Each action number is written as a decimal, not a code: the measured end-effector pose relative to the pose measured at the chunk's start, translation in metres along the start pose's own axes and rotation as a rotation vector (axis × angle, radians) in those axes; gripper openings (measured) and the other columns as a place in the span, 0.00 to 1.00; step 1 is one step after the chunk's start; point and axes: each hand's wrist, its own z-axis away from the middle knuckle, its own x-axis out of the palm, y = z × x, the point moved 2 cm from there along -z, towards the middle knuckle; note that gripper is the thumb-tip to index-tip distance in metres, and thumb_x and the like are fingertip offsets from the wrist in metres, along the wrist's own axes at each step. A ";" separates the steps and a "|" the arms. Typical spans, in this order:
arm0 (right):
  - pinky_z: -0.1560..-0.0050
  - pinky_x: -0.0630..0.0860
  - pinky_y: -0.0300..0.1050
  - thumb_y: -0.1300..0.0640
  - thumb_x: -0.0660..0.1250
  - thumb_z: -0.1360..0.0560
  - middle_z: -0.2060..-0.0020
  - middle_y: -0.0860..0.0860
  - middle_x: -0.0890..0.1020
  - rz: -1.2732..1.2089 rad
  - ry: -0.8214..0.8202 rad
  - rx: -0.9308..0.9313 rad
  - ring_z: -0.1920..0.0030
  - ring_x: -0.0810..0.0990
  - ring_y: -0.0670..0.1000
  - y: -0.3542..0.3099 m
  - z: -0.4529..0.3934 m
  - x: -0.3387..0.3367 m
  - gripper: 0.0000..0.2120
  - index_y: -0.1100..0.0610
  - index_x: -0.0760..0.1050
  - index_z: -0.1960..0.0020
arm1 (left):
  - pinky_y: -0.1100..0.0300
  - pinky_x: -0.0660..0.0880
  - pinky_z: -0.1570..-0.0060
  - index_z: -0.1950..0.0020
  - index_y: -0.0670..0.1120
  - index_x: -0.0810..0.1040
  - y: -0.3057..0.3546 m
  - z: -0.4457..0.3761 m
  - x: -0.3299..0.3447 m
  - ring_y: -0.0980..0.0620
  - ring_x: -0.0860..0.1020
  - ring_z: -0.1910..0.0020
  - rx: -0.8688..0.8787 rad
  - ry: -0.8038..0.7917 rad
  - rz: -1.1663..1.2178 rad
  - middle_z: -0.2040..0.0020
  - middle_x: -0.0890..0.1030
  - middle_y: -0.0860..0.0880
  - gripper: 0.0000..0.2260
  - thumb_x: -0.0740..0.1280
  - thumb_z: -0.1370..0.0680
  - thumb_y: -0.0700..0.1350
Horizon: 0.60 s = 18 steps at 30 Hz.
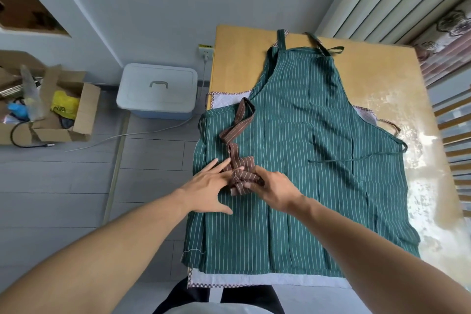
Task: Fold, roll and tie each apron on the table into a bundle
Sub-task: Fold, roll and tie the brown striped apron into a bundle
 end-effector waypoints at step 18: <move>0.65 0.73 0.40 0.41 0.60 0.17 0.61 0.49 0.82 -0.073 -0.222 0.119 0.68 0.76 0.43 -0.010 -0.046 -0.024 0.16 0.53 0.75 0.43 | 0.64 0.68 0.65 0.38 0.55 0.79 0.001 -0.015 -0.006 0.55 0.77 0.61 -0.273 0.370 0.550 0.57 0.79 0.54 0.14 0.73 0.23 0.52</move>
